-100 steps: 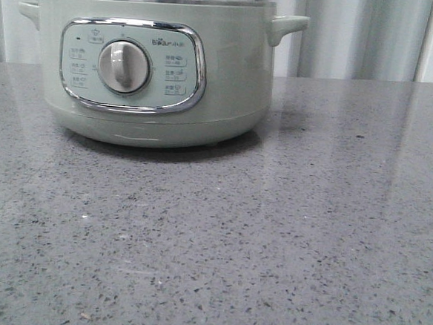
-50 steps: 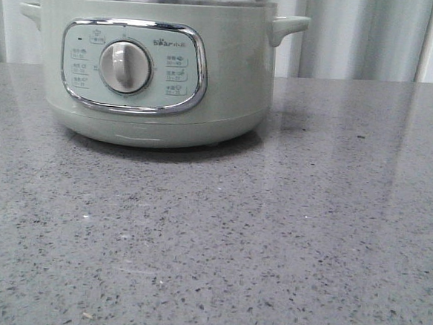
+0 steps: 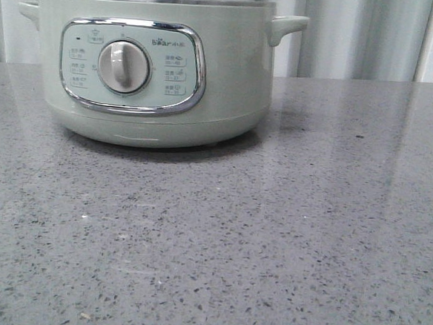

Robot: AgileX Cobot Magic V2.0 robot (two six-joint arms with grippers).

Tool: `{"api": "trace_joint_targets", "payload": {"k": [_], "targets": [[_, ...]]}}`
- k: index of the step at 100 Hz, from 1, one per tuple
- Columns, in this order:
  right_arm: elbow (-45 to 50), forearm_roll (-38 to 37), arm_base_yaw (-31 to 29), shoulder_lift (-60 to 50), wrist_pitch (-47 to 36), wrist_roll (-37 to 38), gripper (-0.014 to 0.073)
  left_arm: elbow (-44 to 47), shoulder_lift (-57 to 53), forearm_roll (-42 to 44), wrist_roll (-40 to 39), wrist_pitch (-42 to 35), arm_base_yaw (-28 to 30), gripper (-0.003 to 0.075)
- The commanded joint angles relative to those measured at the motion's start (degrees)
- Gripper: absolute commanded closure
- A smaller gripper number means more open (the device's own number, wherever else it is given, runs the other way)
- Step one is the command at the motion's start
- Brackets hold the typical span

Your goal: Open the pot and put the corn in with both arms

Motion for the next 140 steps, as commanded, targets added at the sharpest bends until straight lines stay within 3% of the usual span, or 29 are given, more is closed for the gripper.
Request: {"api": "trace_joint_targets", "payload": {"k": [1,27,39,58,73,76,81,99,140], "targets": [[-1.1,-1.1,-0.2,0.8,-4.4,0.0,0.0659,0.5,-1.9,0.1,-0.7,-1.1,0.1,0.0741],[-0.6,-1.2,-0.3,0.7,-4.4,0.0,0.0659,0.5,-1.9,0.1,-0.7,-1.1,0.1,0.0741],[3.6,-6.5,-3.9,0.7,-6.8,0.0,0.0659,0.5,-1.9,0.1,-0.7,-1.1,0.1,0.0741],[18.6,-4.9,-14.6,0.7,-23.9,0.0,0.0659,0.5,-1.9,0.1,-0.7,-1.1,0.1,0.0741],[32.8,1.3,-20.0,0.7,-39.0,0.0,0.0659,0.5,-1.9,0.1,-0.7,-1.1,0.1,0.0741],[33.3,1.4,-20.2,0.5,-38.0,0.0,0.0659,0.5,-1.9,0.1,-0.7,-1.1,0.1,0.0741],[32.2,1.6,-20.3,0.1,-28.8,0.0,0.0659,0.5,-1.9,0.1,-0.7,-1.1,0.1,0.0741],[32.9,1.7,-20.3,0.0,-18.9,0.0,0.0659,0.5,-1.9,0.1,-0.7,-1.0,0.1,0.0741],[32.9,1.7,-20.3,-1.1,-19.7,0.0,0.0659,0.5,-1.9,0.1,-0.7,-1.0,0.1,0.0741]]}}
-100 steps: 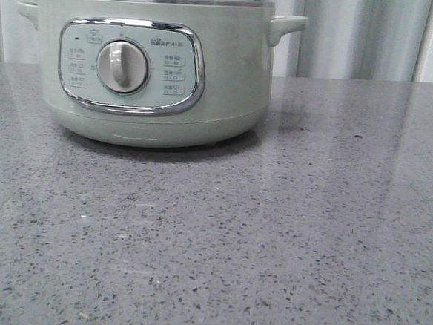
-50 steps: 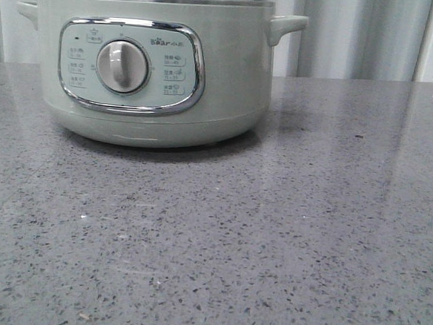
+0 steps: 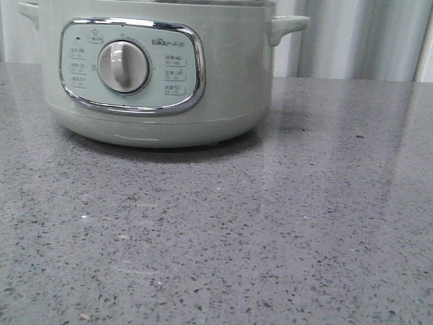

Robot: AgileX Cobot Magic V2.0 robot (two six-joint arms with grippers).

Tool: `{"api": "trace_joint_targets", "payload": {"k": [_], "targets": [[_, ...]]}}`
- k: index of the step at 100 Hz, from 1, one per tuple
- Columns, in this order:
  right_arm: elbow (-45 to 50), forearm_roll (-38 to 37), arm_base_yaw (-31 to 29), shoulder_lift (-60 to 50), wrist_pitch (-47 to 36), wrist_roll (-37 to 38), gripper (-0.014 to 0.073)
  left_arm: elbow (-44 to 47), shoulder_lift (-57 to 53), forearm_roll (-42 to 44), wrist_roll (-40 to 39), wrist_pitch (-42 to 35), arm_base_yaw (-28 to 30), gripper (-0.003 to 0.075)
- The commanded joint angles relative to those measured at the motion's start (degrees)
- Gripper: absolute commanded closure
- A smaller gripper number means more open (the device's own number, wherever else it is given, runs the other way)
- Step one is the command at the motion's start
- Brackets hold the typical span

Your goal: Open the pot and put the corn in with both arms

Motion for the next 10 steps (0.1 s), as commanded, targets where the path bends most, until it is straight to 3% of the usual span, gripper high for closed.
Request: {"api": "trace_joint_targets", "payload": {"k": [1,10], "targets": [[1.2,0.0,-0.3,-1.1,-1.1,-0.1,0.0659,0.5,-1.9,0.1,-0.4,-1.1,0.1,0.0741],[1.2,0.0,-0.3,-1.1,-1.2,-0.1,0.0659,0.5,-1.9,0.1,-0.4,-1.1,0.1,0.0741]]}}
